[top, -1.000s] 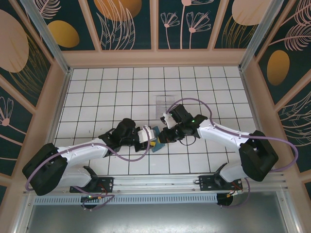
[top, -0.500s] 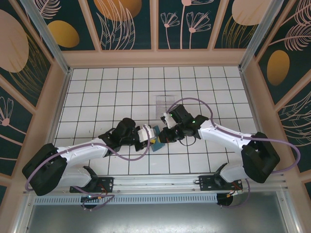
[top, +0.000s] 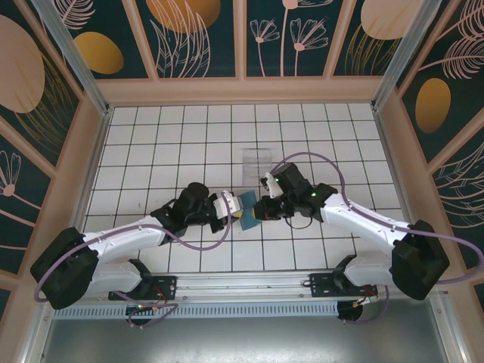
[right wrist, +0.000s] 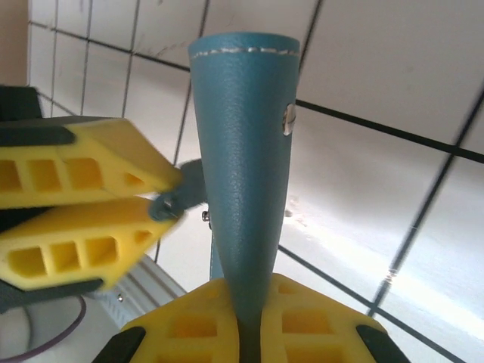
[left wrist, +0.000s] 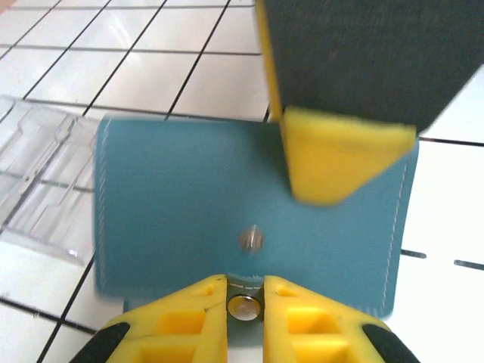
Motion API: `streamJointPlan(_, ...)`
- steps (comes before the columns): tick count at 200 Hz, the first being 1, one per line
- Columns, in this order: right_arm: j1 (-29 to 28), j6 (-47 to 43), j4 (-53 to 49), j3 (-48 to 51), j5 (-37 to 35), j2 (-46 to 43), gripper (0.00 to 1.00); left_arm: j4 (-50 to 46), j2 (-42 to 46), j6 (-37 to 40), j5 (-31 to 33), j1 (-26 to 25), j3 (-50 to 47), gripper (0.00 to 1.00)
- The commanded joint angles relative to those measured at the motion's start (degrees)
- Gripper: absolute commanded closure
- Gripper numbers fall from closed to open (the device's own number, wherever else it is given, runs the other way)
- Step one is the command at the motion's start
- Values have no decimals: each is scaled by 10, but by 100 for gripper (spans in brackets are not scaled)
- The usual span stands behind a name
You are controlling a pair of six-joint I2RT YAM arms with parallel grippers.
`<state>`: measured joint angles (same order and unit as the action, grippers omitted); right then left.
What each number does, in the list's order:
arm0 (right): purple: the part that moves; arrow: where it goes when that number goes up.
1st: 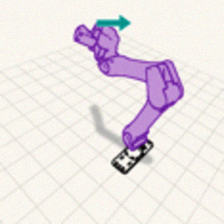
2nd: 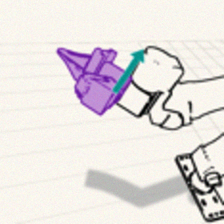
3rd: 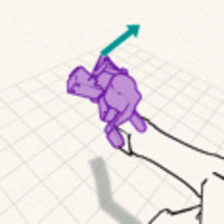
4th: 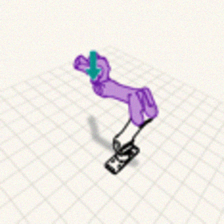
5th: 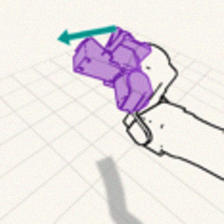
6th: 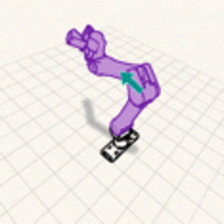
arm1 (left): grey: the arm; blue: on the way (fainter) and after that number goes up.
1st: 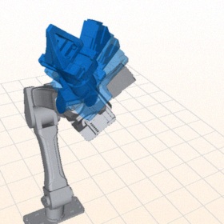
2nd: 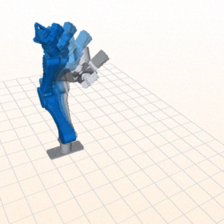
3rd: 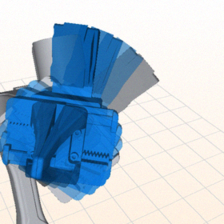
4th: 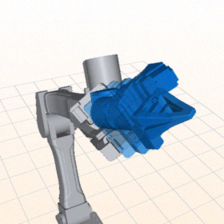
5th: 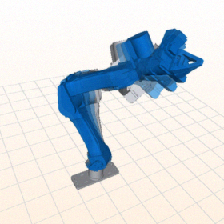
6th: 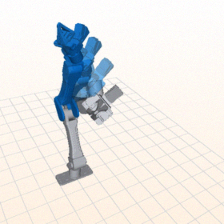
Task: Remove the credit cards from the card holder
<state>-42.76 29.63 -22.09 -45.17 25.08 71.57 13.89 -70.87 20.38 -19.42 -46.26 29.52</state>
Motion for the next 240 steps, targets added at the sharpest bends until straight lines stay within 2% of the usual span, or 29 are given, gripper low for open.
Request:
streamJointPlan(1,9,29,6,20,-23,-14,92,-14,14,-23,13,2,-5,83)
streamJointPlan(25,9,37,22,30,-19,-14,92,-6,23,-52,29,2,-13,79)
streamJointPlan(37,9,44,30,33,-21,-10,92,-5,26,-77,46,2,-12,70)
streamJointPlan(54,9,58,51,43,-16,-4,92,-4,29,-131,81,2,-3,67)
streamJointPlan(74,9,79,81,55,-14,2,92,-20,26,-233,126,2,22,59)
streamJointPlan(94,9,92,107,67,-13,8,92,-52,9,-371,159,2,62,51)
streamJointPlan(123,9,98,124,74,-12,17,92,-78,-28,-549,162,2,94,47)
streamJointPlan(143,9,103,135,78,-7,21,92,-116,-72,-626,132,2,128,46)
streamJointPlan(165,9,104,137,78,-7,21,92,-172,-124,-652,93,3,161,44)
streamJointPlan(197,9,105,136,79,-8,22,92,-207,-137,-662,94,2,156,47)
streamJointPlan(227,8,107,138,81,-8,22,91,-230,-139,-661,101,2,150,54)
streamJointPlan(240,9,110,141,83,-7,22,91,-227,-142,-663,95,2,145,60)
